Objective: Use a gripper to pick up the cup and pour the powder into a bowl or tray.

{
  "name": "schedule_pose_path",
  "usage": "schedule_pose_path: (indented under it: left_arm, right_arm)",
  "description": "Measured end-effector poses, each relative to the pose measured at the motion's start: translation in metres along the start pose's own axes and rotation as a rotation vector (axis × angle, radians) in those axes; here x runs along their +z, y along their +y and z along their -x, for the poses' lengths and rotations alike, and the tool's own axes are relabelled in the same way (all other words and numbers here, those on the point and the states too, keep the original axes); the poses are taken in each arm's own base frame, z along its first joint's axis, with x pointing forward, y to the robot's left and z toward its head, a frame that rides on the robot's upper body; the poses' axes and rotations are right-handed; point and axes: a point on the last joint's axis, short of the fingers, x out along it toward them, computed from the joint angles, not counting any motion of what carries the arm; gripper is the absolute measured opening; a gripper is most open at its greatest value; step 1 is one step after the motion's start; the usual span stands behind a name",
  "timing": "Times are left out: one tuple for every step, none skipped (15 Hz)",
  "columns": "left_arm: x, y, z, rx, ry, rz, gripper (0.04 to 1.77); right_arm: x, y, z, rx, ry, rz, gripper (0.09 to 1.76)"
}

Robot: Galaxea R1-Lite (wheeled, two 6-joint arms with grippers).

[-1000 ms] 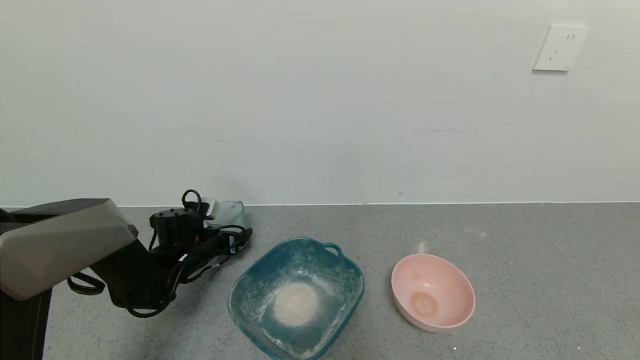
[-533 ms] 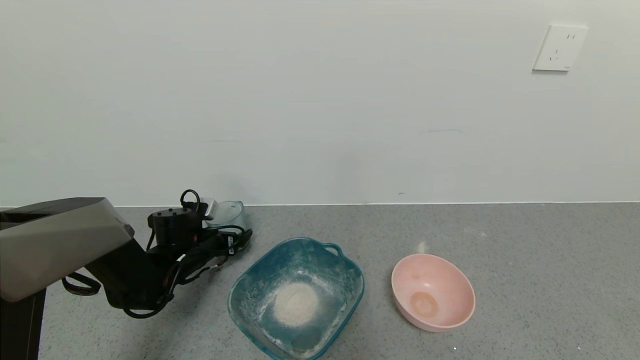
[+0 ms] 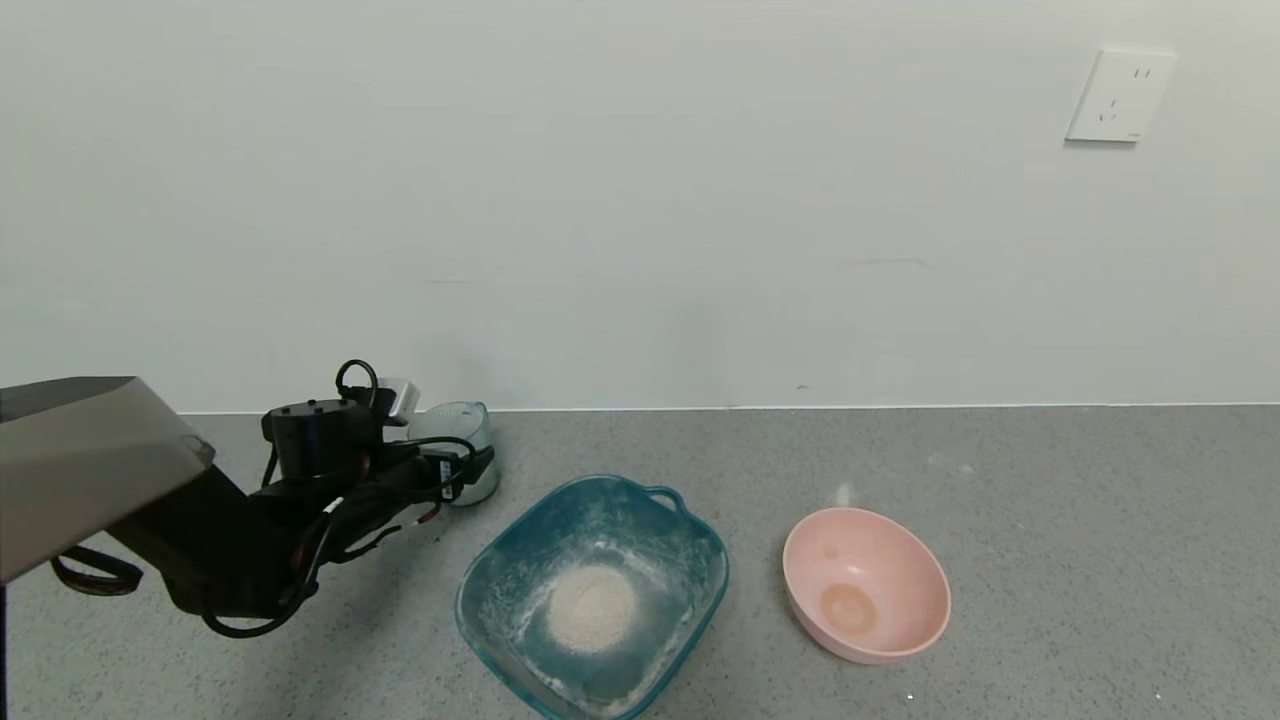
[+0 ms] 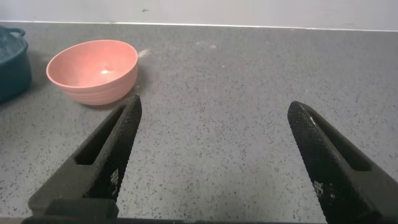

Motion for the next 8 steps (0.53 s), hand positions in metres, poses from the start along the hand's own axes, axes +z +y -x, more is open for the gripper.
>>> schedule_pose_path:
  left_arm:
    - [0.005, 0.0, 0.006, 0.0, 0.003, 0.0, 1.69]
    - [0.011, -0.001, 0.013, 0.001, 0.002, 0.0, 1.7]
    - [0.017, -0.001, 0.02, 0.002, 0.002, 0.0, 1.7]
    - [0.025, -0.001, 0.029, 0.005, -0.004, -0.001, 1.7]
    - [0.034, -0.002, 0.038, 0.005, -0.012, -0.003, 1.7]
    - [0.043, -0.002, 0.05, 0.006, -0.018, -0.004, 1.7]
    - [0.052, -0.003, 0.062, 0.008, -0.027, -0.005, 1.7]
    - [0.062, -0.004, 0.075, 0.011, -0.037, -0.005, 1.7]
  right_arm:
    - [0.0, 0.0, 0.0, 0.0, 0.0, 0.0, 1.71]
    - [0.0, 0.0, 0.0, 0.0, 0.0, 0.0, 1.71]
    - [0.0, 0.0, 0.0, 0.0, 0.0, 0.0, 1.71]
    - [0.0, 0.0, 0.0, -0.001, 0.0, 0.0, 1.71]
    - [0.0, 0.0, 0.0, 0.0, 0.0, 0.0, 1.71]
    - [0.0, 0.0, 0.0, 0.0, 0.0, 0.0, 1.71]
    - [0.0, 0.0, 0.0, 0.0, 0.0, 0.0, 1.71]
    - [0.0, 0.0, 0.0, -0.001, 0.0, 0.0, 1.71]
